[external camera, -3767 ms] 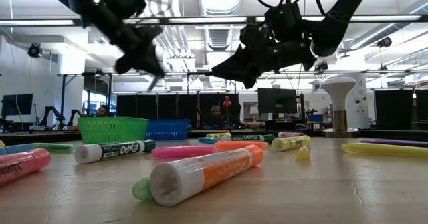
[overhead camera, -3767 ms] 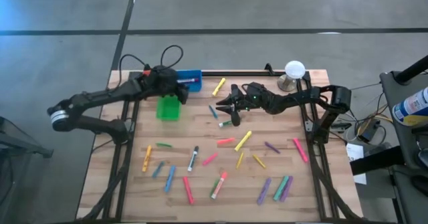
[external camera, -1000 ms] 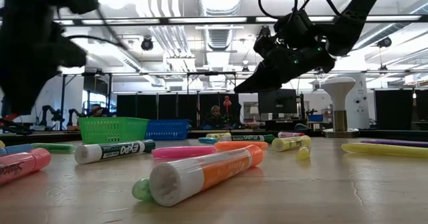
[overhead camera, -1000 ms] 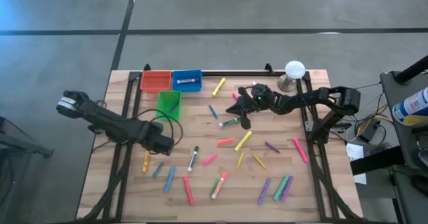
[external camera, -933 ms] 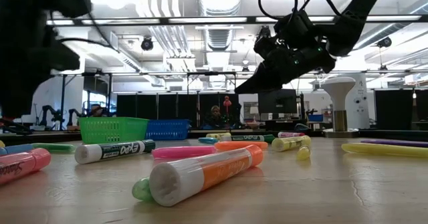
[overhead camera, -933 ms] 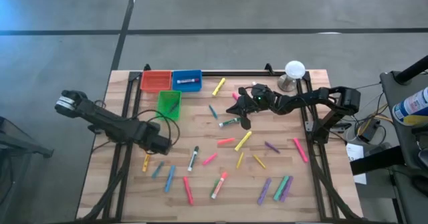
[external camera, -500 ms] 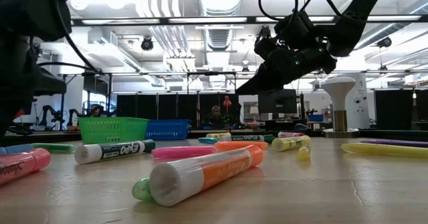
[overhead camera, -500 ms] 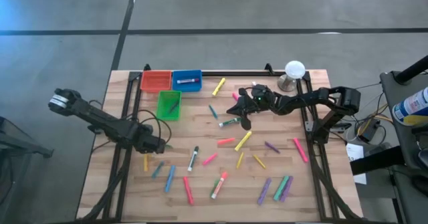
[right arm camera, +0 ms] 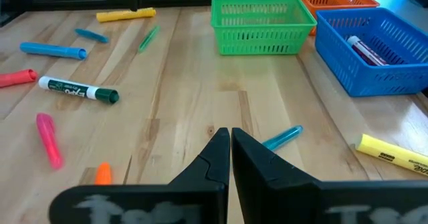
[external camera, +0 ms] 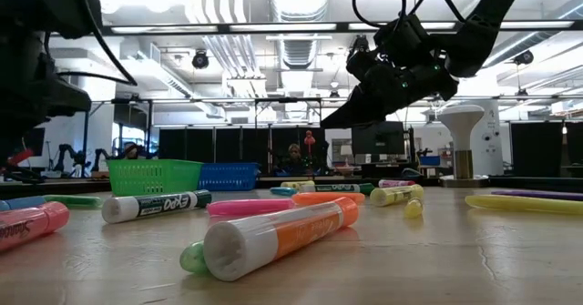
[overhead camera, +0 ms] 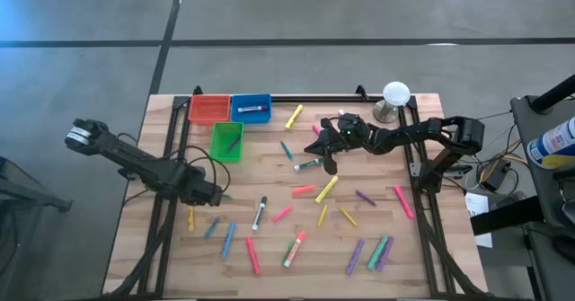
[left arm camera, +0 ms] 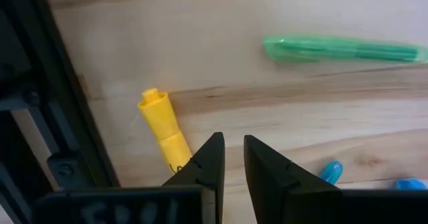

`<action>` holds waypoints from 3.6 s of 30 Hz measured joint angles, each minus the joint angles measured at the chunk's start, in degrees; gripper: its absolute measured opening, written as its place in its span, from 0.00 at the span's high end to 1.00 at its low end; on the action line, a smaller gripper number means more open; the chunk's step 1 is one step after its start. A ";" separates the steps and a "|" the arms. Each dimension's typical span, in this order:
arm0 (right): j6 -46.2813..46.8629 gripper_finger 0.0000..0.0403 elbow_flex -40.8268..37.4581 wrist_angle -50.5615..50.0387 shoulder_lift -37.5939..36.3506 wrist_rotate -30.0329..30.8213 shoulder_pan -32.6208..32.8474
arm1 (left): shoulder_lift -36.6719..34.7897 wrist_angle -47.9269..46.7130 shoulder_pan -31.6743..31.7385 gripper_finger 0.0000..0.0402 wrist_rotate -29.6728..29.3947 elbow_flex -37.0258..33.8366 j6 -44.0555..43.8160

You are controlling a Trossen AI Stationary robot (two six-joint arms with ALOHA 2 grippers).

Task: Pick & Place Markers
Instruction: Put the yellow highlighter into the orange bin

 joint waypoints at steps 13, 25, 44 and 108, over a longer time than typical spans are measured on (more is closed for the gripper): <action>-0.15 0.97 -0.07 0.11 0.00 -0.04 1.37 | 7.07 0.96 -3.27 0.87 8.55 -0.39 -3.91; -0.02 0.97 -0.07 0.19 0.00 0.00 1.63 | 14.20 3.27 -5.23 0.87 13.81 0.04 -3.96; -0.04 0.97 -0.07 0.15 0.00 -0.01 2.13 | 16.40 9.38 -7.68 0.87 12.06 -0.01 0.42; 0.28 0.97 -0.07 1.07 0.02 0.03 2.88 | 15.72 7.41 -6.85 0.89 4.39 3.45 5.93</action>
